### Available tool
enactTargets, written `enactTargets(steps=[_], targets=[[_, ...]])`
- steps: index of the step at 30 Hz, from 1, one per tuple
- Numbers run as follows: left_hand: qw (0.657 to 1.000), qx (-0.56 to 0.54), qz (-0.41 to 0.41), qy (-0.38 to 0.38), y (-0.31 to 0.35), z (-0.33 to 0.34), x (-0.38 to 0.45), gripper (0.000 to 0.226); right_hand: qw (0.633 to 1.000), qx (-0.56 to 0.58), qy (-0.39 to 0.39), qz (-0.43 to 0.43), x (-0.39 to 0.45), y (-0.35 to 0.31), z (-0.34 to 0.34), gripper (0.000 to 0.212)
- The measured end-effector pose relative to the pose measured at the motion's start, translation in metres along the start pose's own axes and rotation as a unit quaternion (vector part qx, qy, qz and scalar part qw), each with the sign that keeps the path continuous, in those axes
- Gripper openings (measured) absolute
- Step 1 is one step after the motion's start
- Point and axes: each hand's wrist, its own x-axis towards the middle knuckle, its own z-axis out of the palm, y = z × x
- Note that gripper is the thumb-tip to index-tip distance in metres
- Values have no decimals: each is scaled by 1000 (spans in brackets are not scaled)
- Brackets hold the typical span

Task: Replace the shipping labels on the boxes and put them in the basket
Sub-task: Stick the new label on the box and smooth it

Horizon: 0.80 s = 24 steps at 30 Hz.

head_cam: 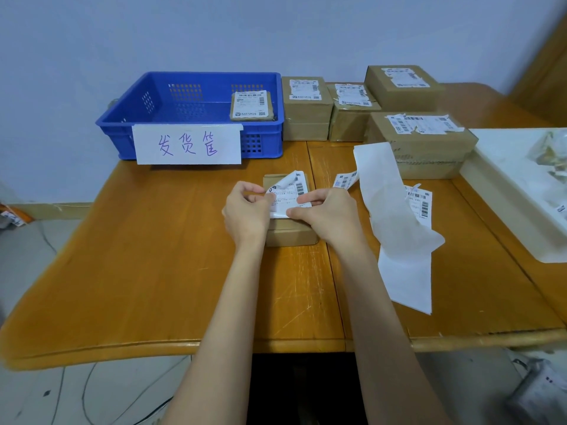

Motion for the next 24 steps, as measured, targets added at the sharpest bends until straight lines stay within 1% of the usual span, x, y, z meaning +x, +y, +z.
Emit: enactTargets(steps=[3,6,9,11,12,14,16,17,18,19,20,22,24], targets=[[1000,-8,-14,-3,-1,1,1,22,1000,-15,-9,-4,1,-3,0,35],[999,-25,-17,-14,-1,3,3,34,998,-60,-22,-19,1,-4,0,39],[998,-44,-10,-53,2,3,4,55,993,-115,-14,-37,1,-1,1,46],[994,-70,-20,-81,4,2,4,61,992,-117,-29,-38,1,-1,-2,54],[992,-82,-28,-92,5,1,4,62,995,-88,-41,-35,1,-2,-4,58],[988,-97,-39,-112,6,-2,4,65,997,35,-69,-20,0,-6,-9,54],[985,-103,-38,-132,8,-3,3,64,985,151,-83,4,-2,-12,-12,36],[984,-106,-38,-137,8,-3,2,62,983,169,-66,-5,-1,-13,-12,23],[983,-110,-40,-138,8,-2,1,60,985,165,-36,-21,2,-13,-11,11],[983,-114,-41,-138,9,-2,1,58,988,149,-11,-33,6,-12,-10,7],[982,-119,-42,-139,8,-1,1,57,993,115,1,-40,10,-10,-7,11],[981,-118,-42,-147,8,-2,1,58,998,4,-15,-57,17,-7,1,22],[980,-113,-42,-158,8,-3,4,62,991,-85,-33,-96,21,-5,8,28]])
